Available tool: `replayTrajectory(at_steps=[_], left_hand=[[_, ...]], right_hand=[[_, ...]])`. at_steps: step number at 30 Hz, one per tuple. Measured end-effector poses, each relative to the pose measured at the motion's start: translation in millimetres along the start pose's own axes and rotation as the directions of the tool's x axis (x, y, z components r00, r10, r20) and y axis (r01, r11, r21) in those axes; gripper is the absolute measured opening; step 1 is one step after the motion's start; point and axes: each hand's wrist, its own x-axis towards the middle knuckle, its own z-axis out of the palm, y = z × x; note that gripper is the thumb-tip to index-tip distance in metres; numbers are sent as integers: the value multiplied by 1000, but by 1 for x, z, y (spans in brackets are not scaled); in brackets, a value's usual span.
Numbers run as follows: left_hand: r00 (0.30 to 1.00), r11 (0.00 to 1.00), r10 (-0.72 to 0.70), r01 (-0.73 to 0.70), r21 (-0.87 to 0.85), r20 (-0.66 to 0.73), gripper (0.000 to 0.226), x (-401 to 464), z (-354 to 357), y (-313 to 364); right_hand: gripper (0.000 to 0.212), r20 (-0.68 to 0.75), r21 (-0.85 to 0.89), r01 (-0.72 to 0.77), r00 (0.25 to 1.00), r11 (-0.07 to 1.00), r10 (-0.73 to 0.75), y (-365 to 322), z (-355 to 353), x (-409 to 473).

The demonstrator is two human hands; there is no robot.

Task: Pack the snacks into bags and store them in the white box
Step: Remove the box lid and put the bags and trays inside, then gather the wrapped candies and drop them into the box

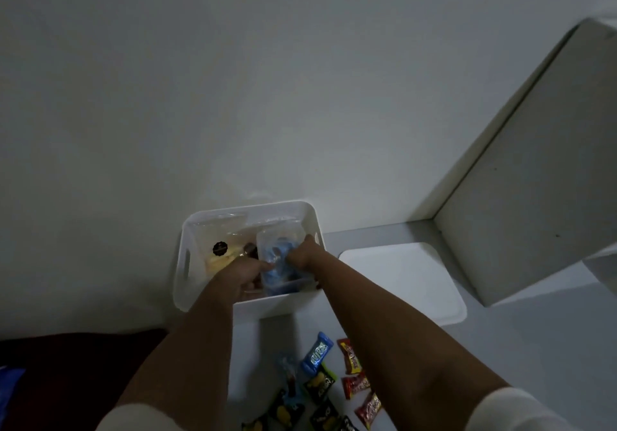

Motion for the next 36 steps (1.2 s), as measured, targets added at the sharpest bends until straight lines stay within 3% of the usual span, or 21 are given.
replayTrajectory(at_steps=[2, 4, 7, 9, 11, 13, 15, 17, 20, 22, 25, 28, 31, 34, 36], left_hand=[[1000, 999, -4, 3, 40, 10, 17, 12, 1, -2], [1000, 997, 10, -12, 80, 20, 9, 22, 3, -7], [997, 981, 68, -72, 183, 23, 28, 38, 3, -14], [995, 962, 102, -101, 254, 9, 33, 36, 4, -14], [992, 945, 125, -120, 305, 0, 31, 30, 6, -12], [987, 926, 159, -149, 348, -1, 21, 20, 8, -9], [972, 896, 223, -173, 409, -78, 15, 8, 7, -4], [914, 854, 339, -200, 480, -223, 23, -4, 6, 3], [775, 851, 471, -273, 449, -422, 32, -40, 15, 12], [681, 823, 552, -349, 449, -482, 30, -63, 28, 9], [548, 726, 687, -515, 456, -477, 21, -94, 54, -13], [452, 574, 818, -619, 536, -355, 23, -109, 80, -61], [532, 547, 813, -556, 625, -238, 55, -108, 98, -139], [761, 640, 608, -300, 707, -227, 107, -103, 99, -225], [852, 659, 458, -133, 740, -255, 134, -99, 100, -275]], right_hand=[[92, 17, 31, -61, 998, 998, 61, 22, 18, 44], [93, 7, 72, -80, 997, 994, 80, 13, 19, 22], [105, -18, 57, -145, 989, 988, 146, 12, 23, 18], [114, -58, -66, -164, 985, 984, 160, 13, 25, 21], [99, -59, -269, -133, 991, 954, 122, 10, 26, 20], [59, -42, -440, -15, 999, 898, -4, 5, 22, 12], [37, -53, -523, 87, 990, 848, -134, -1, 13, -2], [32, -139, -458, 120, 969, 881, -205, -4, -1, -20], [32, -319, -303, 191, 903, 934, -288, 1, -30, -53], [35, -414, -230, 233, 855, 945, -311, 16, -50, -73], [34, -497, -161, 265, 810, 951, -310, 63, -73, -95], [28, -504, -109, 231, 825, 967, -254, 130, -88, -111], [27, -449, -102, 174, 870, 979, -202, 210, -92, -125], [36, -387, -106, 76, 915, 991, -112, 294, -84, -138], [57, -344, -115, 26, 937, 993, -64, 341, -71, -144]])
